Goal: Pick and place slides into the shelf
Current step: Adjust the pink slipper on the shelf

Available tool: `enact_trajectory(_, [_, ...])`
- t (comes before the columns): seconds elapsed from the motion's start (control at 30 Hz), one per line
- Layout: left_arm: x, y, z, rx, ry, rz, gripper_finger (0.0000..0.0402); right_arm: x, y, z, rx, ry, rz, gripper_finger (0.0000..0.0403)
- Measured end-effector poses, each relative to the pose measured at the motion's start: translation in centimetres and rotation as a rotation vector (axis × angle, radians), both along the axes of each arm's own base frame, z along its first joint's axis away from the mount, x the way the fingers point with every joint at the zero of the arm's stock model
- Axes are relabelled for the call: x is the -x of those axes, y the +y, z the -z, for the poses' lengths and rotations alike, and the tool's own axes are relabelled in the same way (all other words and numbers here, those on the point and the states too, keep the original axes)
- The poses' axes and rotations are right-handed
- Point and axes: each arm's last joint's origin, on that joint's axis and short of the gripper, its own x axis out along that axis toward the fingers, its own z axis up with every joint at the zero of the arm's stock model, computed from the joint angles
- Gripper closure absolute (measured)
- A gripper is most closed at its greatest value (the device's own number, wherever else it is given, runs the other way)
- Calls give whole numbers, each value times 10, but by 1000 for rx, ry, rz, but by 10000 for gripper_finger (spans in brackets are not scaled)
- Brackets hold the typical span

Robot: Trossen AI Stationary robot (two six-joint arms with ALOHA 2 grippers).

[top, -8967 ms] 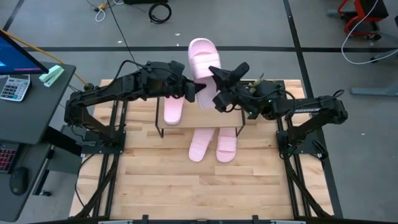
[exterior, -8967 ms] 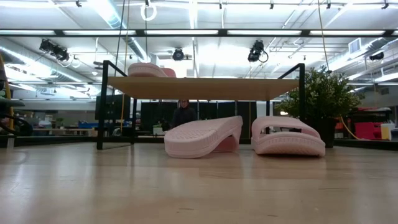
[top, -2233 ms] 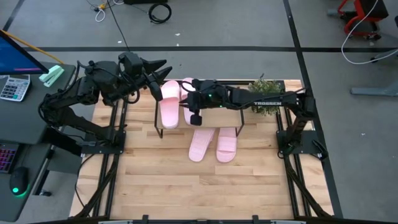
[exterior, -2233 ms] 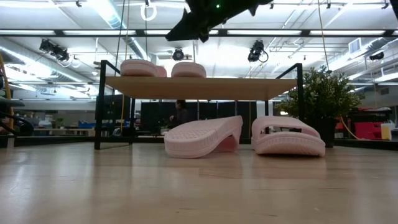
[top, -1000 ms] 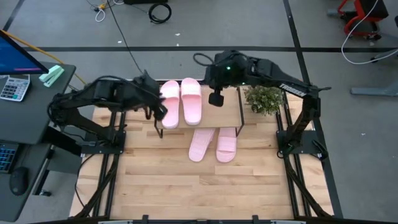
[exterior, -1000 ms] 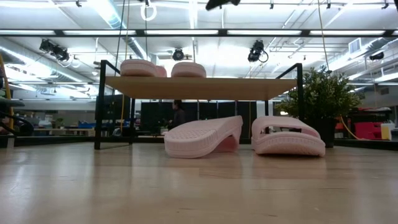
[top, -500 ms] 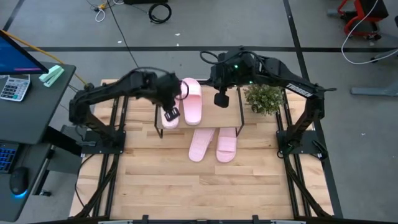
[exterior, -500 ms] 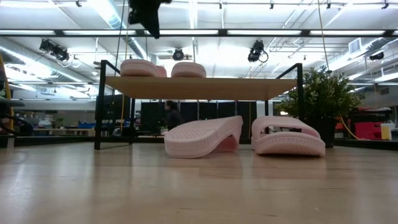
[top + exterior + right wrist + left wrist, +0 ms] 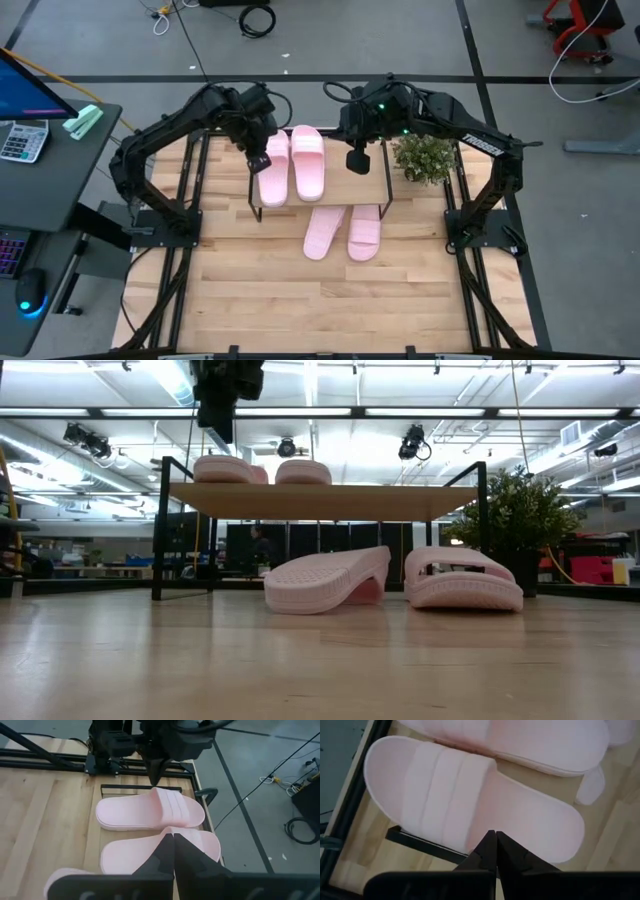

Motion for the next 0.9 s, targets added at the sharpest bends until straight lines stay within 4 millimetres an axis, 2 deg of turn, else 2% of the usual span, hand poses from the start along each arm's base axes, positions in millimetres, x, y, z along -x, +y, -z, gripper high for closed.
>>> enact_trajectory(0.17, [-3,1,4,30,-1,31,397,0,0,0,-10,-3,-11,401])
enact_trajectory(0.7, [-28,14,35,77,93,108,398,0,0,0,-19,-10,-8,401])
enact_trajectory(0.9, [-31,18,41,28,144,92,396,0,0,0,-26,-11,-3,402])
